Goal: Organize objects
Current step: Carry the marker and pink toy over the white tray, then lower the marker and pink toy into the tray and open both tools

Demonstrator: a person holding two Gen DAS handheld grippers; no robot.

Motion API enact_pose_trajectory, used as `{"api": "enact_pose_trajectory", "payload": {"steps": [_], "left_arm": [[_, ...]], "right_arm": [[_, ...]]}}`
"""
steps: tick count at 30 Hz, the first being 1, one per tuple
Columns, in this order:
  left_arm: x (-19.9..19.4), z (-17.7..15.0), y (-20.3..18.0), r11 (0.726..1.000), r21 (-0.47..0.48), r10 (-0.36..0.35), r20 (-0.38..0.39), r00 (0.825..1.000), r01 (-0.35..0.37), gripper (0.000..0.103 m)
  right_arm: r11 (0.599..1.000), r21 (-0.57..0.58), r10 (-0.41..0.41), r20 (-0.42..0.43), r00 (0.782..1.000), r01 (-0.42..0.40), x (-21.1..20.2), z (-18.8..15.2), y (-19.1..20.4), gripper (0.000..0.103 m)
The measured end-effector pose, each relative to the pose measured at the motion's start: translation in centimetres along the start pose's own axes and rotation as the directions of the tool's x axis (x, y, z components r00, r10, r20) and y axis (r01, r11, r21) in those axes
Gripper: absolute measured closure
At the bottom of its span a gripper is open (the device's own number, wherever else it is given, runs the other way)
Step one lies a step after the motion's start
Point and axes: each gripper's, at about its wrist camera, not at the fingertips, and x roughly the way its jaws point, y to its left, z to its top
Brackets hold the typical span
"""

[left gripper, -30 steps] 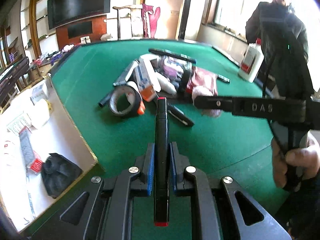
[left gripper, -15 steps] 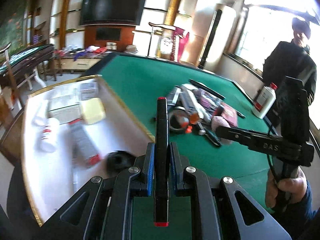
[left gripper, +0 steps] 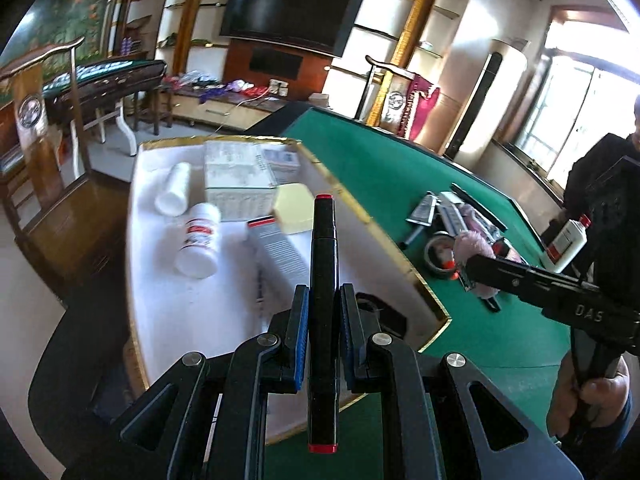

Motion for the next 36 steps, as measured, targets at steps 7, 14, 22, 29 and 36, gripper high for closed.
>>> {"api": "enact_pose_trajectory", "payload": {"steps": [7, 14, 22, 29, 36], "left_arm": [[0.6, -0.4, 2.1, 0.999, -0.030, 0.032, -0.008, 0.999, -0.033, 0.091], [1.3, -1.1, 3.2, 0.998, -0.046, 0.045, -0.033, 0.998, -0.046, 0.091], [1.6, -1.5, 3.2, 0.996, -0.044, 0.069, -0.051, 0.996, -0.072, 0.091], [1.9, -1.7, 3.5, 0.995, -0.042, 0.088, -0.063, 0.994, -0.091, 0.091], [2.2, -1.8, 3.3, 0.993, -0.040, 0.107, -0.071, 0.992, -0.110, 0.091]], "right_arm": [[0.998, -0.062, 0.010, -0.029, 1.000, -0.012, 2.4, 0.9, 3.1, 0.066], [0.996, -0.094, 0.009, -0.065, 0.998, -0.015, 4.9, 1.2, 4.5, 0.066], [0.994, -0.111, -0.011, -0.113, 0.993, -0.002, 7.2, 1.0, 4.4, 0.066], [0.993, -0.120, -0.028, -0.155, 0.987, 0.009, 8.8, 0.6, 4.1, 0.066], [0.989, -0.143, -0.068, -0.177, 0.982, 0.043, 10.3, 0.8, 4.1, 0.066]]}}
